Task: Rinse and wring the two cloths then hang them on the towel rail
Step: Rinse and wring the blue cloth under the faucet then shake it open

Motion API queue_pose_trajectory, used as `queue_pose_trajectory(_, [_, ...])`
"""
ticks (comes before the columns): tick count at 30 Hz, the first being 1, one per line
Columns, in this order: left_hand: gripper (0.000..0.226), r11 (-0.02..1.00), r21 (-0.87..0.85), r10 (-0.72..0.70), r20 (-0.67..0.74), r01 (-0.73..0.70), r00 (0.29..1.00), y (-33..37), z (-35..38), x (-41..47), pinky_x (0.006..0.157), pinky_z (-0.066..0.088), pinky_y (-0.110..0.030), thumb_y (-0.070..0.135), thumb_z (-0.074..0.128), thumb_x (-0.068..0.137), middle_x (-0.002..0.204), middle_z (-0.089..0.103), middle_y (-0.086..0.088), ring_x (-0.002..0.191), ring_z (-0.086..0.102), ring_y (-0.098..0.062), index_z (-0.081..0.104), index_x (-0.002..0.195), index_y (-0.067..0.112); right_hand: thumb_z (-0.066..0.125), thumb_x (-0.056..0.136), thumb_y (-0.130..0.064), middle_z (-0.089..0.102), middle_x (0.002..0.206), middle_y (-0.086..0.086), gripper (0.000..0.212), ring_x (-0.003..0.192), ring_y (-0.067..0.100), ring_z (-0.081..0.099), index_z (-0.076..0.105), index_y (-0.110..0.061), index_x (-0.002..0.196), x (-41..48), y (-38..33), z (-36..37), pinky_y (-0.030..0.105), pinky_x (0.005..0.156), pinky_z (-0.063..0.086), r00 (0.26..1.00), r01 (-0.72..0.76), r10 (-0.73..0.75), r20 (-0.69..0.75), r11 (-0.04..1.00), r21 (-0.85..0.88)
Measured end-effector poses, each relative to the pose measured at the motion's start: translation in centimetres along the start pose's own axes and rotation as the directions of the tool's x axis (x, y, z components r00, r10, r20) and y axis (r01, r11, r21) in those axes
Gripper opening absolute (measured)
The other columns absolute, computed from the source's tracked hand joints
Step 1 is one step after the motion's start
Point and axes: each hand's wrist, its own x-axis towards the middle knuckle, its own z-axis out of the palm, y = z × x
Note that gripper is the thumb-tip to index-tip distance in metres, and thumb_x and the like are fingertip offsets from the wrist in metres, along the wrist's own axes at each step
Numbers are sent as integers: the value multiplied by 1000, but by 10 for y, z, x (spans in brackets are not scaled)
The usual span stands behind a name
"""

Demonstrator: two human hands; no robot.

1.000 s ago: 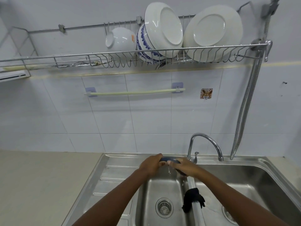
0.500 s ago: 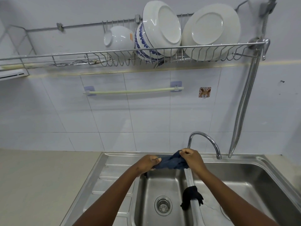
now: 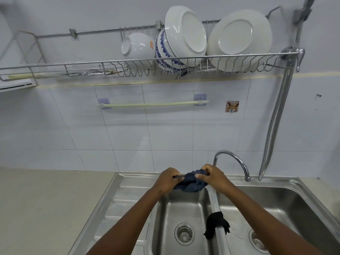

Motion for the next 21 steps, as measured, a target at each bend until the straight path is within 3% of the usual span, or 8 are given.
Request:
queue_pose_trajectory(2, [21, 1000, -14, -11, -92, 10, 996, 0, -7, 0, 78, 44, -28, 21, 57, 92, 95, 67, -8, 91, 61, -21, 69, 87, 5, 72, 77, -13, 54, 67, -9, 21, 63, 9, 51, 55, -24, 70, 0, 3, -5, 16, 55, 38, 999, 31, -27, 40, 994, -103])
queue_pose_trajectory(5, [21, 998, -50, -33, -120, 27, 992, -2, -14, -1, 73, 50, -26, 22, 48, 94, 89, 70, 5, 83, 64, -14, 68, 87, 24, 63, 75, -4, 49, 70, -11, 31, 67, 9, 49, 52, -31, 64, 1, 5, -12, 16, 60, 36, 995, 82, -62, 74, 952, -294])
queue_pose_trajectory(8, [22, 1000, -15, -24, -131, 22, 991, -7, -18, 0, 75, 53, -30, 22, 48, 93, 87, 72, 8, 82, 65, -11, 65, 82, 31, 54, 79, -2, 48, 79, -5, 21, 81, 16, 53, 66, -19, 79, 7, 7, -17, 24, 73, 41, 995, 102, -95, 39, 913, -395])
queue_pose_trajectory(12, [15, 990, 118, -63, -104, 75, 993, -7, -27, 0, 76, 50, -24, 15, 59, 89, 92, 73, 2, 85, 65, -16, 71, 86, 23, 44, 87, -6, 64, 89, 5, 25, 86, 22, 60, 68, -12, 90, 14, 8, -28, 32, 74, 47, 998, 22, 2, 60, 912, -411])
queue_pose_trajectory(16, [18, 964, 209, -148, -101, 166, 984, -11, -42, 3, 72, 47, -22, 5, 63, 83, 97, 73, -5, 83, 64, -17, 75, 89, 17, 42, 94, -15, 61, 89, 6, 23, 83, 23, 58, 64, -15, 89, 17, 6, -37, 36, 76, 48, 993, -1, 60, 105, 873, -488])
queue_pose_trajectory(18, [25, 957, 231, -121, -234, 176, 965, -6, -50, 0, 70, 48, -24, 5, 56, 83, 91, 73, -2, 81, 65, -20, 74, 86, 22, 40, 95, -17, 60, 87, 6, 26, 81, 24, 57, 58, -19, 77, 17, 2, -40, 38, 76, 47, 993, 9, 50, 106, 871, -490])
queue_pose_trajectory(20, [26, 958, 237, -50, -425, 164, 904, -2, -53, -3, 64, 46, -24, 10, 49, 85, 81, 71, 2, 73, 64, -19, 69, 87, 25, 39, 94, -19, 61, 83, 4, 26, 78, 24, 58, 53, -22, 73, 18, 0, -44, 39, 73, 49, 999, 22, -35, -22, 901, -434])
queue_pose_trajectory(21, [24, 957, 246, -28, -449, 154, 893, -4, -53, -4, 62, 47, -24, 12, 48, 86, 79, 70, 3, 70, 62, -18, 67, 88, 27, 39, 95, -19, 61, 82, 3, 24, 77, 24, 59, 54, -20, 77, 17, 0, -45, 39, 72, 49, 991, 36, -84, -100, 912, -408])
